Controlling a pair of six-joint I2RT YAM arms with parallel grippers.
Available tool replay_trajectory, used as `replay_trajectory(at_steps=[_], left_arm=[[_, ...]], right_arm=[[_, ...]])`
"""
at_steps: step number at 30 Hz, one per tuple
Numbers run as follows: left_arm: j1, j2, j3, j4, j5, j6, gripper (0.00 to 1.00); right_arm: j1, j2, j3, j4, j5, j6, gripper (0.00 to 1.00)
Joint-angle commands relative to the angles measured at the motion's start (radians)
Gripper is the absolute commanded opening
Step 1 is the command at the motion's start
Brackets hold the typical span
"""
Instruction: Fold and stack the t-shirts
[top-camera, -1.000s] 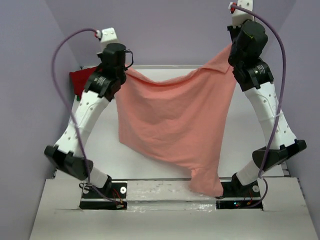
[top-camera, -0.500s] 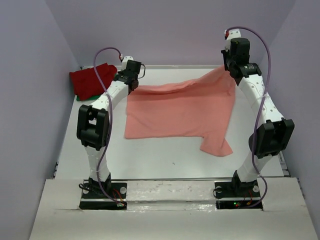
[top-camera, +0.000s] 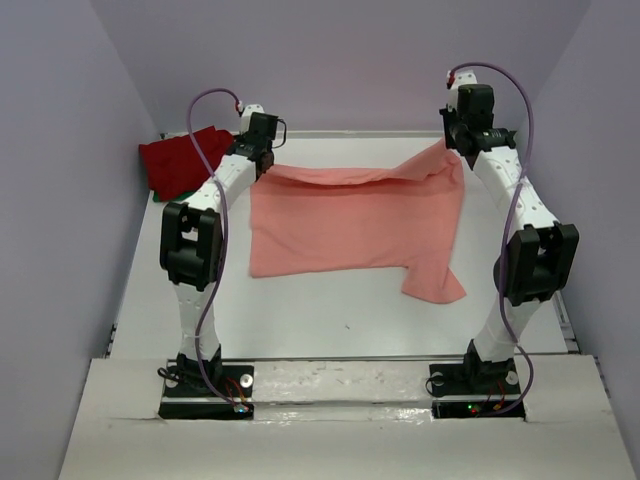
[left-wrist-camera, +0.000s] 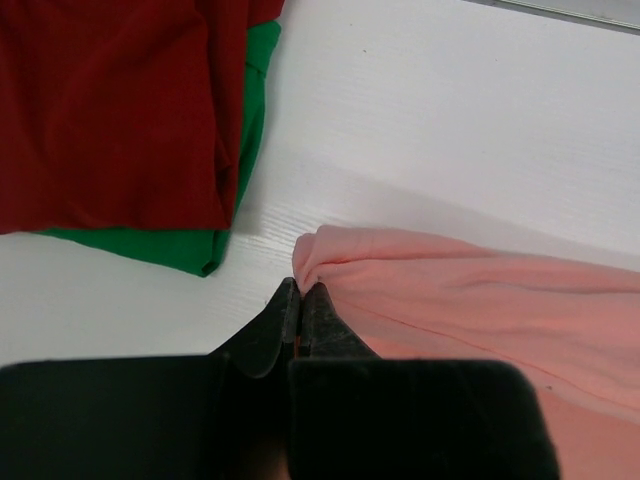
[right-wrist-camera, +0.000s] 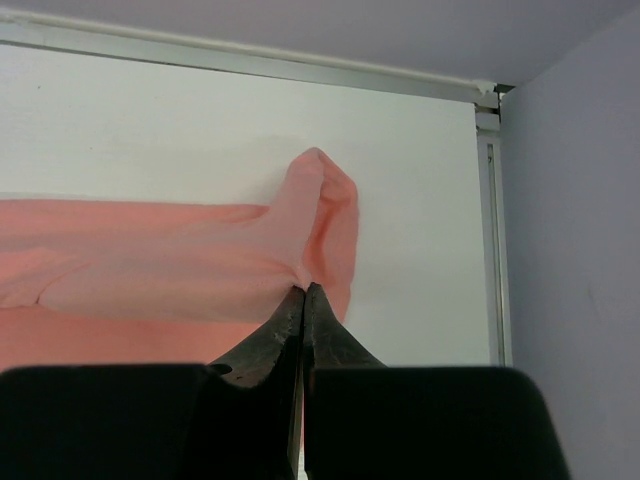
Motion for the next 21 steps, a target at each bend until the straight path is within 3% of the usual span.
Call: replay_trajectory(at_steps=[1,21], left_arm=[[-0.014,-0.072,-0.004,0.009,-0.024,-0.009,0.00],[-0.081,-0.075,-0.059,-0.083,-0.120,-0.121,0.00]], right_arm=[[-0.002,-0.053,-0.017,0.024,-0.011,0.039,0.00],[0.092,-0.105,-0.035,-0.140,0.105,0.102,0.00]])
